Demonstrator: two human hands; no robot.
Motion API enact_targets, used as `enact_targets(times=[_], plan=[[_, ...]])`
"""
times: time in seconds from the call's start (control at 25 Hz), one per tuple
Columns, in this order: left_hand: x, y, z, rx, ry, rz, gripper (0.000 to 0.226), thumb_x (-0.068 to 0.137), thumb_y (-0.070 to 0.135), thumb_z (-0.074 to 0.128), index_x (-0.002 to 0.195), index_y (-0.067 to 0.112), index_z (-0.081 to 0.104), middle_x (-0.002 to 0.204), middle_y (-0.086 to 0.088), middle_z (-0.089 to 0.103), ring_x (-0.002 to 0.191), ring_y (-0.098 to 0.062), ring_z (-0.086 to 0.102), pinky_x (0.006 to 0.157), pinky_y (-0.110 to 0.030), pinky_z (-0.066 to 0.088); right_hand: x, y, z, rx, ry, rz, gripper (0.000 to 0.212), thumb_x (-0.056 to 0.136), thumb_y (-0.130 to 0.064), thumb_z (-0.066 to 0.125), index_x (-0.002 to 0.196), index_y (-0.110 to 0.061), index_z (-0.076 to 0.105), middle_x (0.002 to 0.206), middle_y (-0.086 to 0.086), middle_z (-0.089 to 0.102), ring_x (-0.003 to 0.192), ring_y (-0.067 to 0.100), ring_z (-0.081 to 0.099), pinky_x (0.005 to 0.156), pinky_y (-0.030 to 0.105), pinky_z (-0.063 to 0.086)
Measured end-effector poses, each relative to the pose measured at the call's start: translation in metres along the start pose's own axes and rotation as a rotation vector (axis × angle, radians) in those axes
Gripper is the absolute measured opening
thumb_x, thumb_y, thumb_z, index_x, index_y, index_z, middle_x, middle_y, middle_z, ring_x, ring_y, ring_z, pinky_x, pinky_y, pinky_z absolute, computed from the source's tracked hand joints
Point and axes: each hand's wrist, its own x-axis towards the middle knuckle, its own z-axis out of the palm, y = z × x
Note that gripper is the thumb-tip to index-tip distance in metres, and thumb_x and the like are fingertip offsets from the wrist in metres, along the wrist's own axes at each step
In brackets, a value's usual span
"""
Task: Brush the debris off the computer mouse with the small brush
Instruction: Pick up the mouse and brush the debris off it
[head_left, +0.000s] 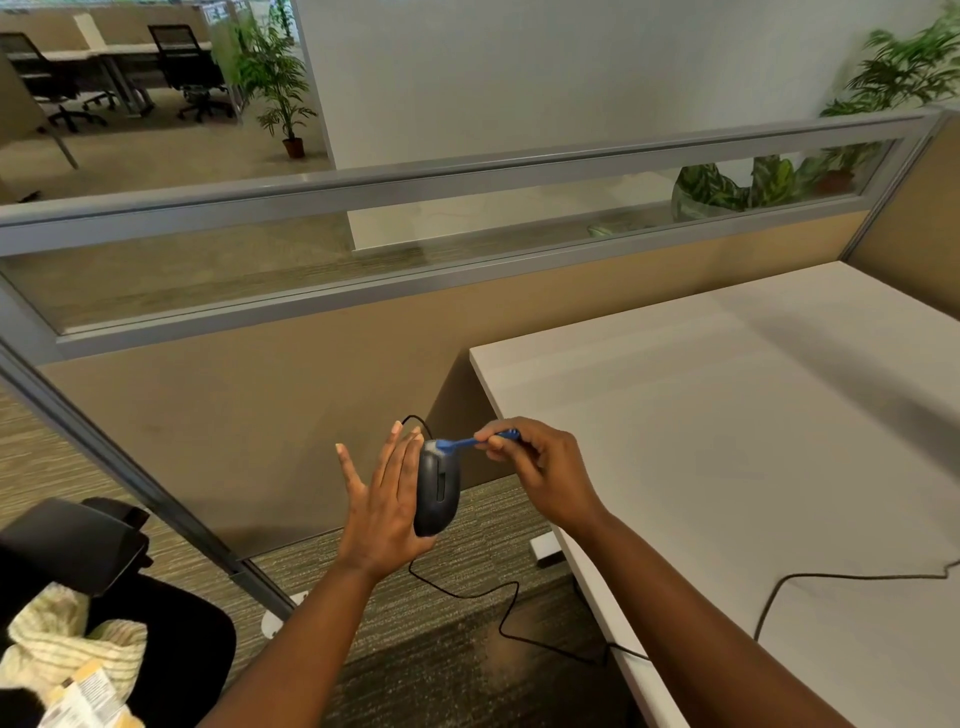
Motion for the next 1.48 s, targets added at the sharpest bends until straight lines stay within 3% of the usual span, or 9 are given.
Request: enact_targets(times=[0.28, 0.36, 0.48, 0.68, 0.84, 0.96, 1.16, 1.36, 1.48], plan=[[0.002, 0.001, -0.002, -0.009, 0.009, -0.005, 0.129, 0.035, 0.054, 0.086, 0.133, -0.005, 0.027, 0.137, -0.026, 0.043, 0.133, -0.03, 0.023, 0.091, -0.078, 0.007, 0.001, -0.002, 0.001, 0.035, -0.017, 0.037, 0.019, 0.088, -0.005, 0.053, 0.099, -0.013, 0.065, 0.097, -0.002, 0.065, 0.09, 0.005, 0.065, 0.081, 0.017, 0.053], [0.003, 0.001, -0.002, -0.01, 0.025, 0.003, 0.126, 0.038, 0.054, 0.086, 0.133, -0.005, 0.027, 0.137, -0.026, 0.042, 0.136, -0.028, 0.017, 0.091, -0.078, 0.006, 0.001, -0.001, 0.0, 0.022, 0.026, 0.028, 0.019, 0.088, -0.006, 0.053, 0.101, -0.013, 0.065, 0.098, -0.002, 0.066, 0.092, 0.008, 0.065, 0.082, 0.019, 0.054], [0.003, 0.001, -0.003, -0.027, 0.053, -0.011, 0.126, 0.039, 0.055, 0.085, 0.133, -0.006, 0.026, 0.138, -0.028, 0.04, 0.141, -0.021, -0.001, 0.093, -0.077, 0.003, -0.002, 0.001, 0.0, -0.041, -0.052, 0.029, 0.017, 0.089, -0.007, 0.053, 0.1, -0.011, 0.065, 0.098, 0.004, 0.067, 0.092, 0.016, 0.065, 0.084, 0.028, 0.055], [0.003, 0.005, 0.0, -0.111, 0.083, -0.127, 0.126, 0.039, 0.052, 0.086, 0.133, -0.008, 0.028, 0.139, -0.029, 0.037, 0.135, -0.031, 0.019, 0.096, -0.075, 0.001, -0.003, -0.001, -0.001, -0.03, -0.013, -0.043, 0.019, 0.088, -0.004, 0.054, 0.101, -0.008, 0.066, 0.098, 0.005, 0.068, 0.091, 0.015, 0.066, 0.082, 0.027, 0.056], [0.005, 0.002, 0.0, -0.17, 0.15, -0.213, 0.121, 0.046, 0.053, 0.084, 0.134, -0.006, 0.025, 0.14, -0.03, 0.036, 0.134, -0.035, 0.024, 0.097, -0.074, 0.0, -0.005, -0.004, 0.0, -0.07, -0.152, -0.053, 0.018, 0.087, -0.004, 0.055, 0.1, -0.01, 0.067, 0.098, 0.008, 0.069, 0.091, 0.013, 0.064, 0.083, 0.031, 0.054], [0.005, -0.001, -0.002, -0.111, 0.192, -0.16, 0.109, 0.058, 0.058, 0.071, 0.134, -0.005, 0.023, 0.138, -0.031, 0.038, 0.136, -0.03, 0.016, 0.095, -0.076, 0.003, -0.004, -0.005, -0.004, -0.023, -0.168, -0.016, 0.018, 0.087, -0.004, 0.054, 0.099, -0.009, 0.067, 0.097, 0.009, 0.069, 0.091, 0.015, 0.065, 0.083, 0.029, 0.055], [0.007, 0.001, -0.005, -0.15, 0.219, -0.163, 0.124, 0.041, 0.044, 0.089, 0.135, -0.004, 0.022, 0.138, -0.03, 0.037, 0.142, -0.015, -0.008, 0.095, -0.074, 0.001, -0.003, -0.007, -0.001, -0.015, -0.164, -0.019, 0.018, 0.087, -0.004, 0.054, 0.1, -0.009, 0.066, 0.098, 0.009, 0.069, 0.092, 0.015, 0.065, 0.084, 0.031, 0.055], [0.006, 0.0, -0.003, -0.165, 0.24, -0.184, 0.123, 0.042, 0.043, 0.088, 0.135, -0.003, 0.021, 0.137, -0.03, 0.039, 0.142, -0.018, -0.002, 0.096, -0.075, 0.0, -0.005, -0.008, -0.002, -0.004, -0.119, -0.034, 0.017, 0.088, -0.005, 0.053, 0.098, -0.008, 0.067, 0.096, 0.012, 0.069, 0.09, 0.018, 0.065, 0.082, 0.036, 0.056], [0.006, 0.001, -0.001, -0.168, 0.209, -0.196, 0.126, 0.039, 0.043, 0.089, 0.134, -0.004, 0.022, 0.136, -0.031, 0.04, 0.135, -0.031, 0.017, 0.094, -0.076, 0.001, -0.004, -0.011, 0.001, -0.028, -0.087, -0.073, 0.017, 0.088, -0.007, 0.053, 0.099, -0.009, 0.066, 0.097, 0.009, 0.069, 0.091, 0.017, 0.065, 0.083, 0.037, 0.056]])
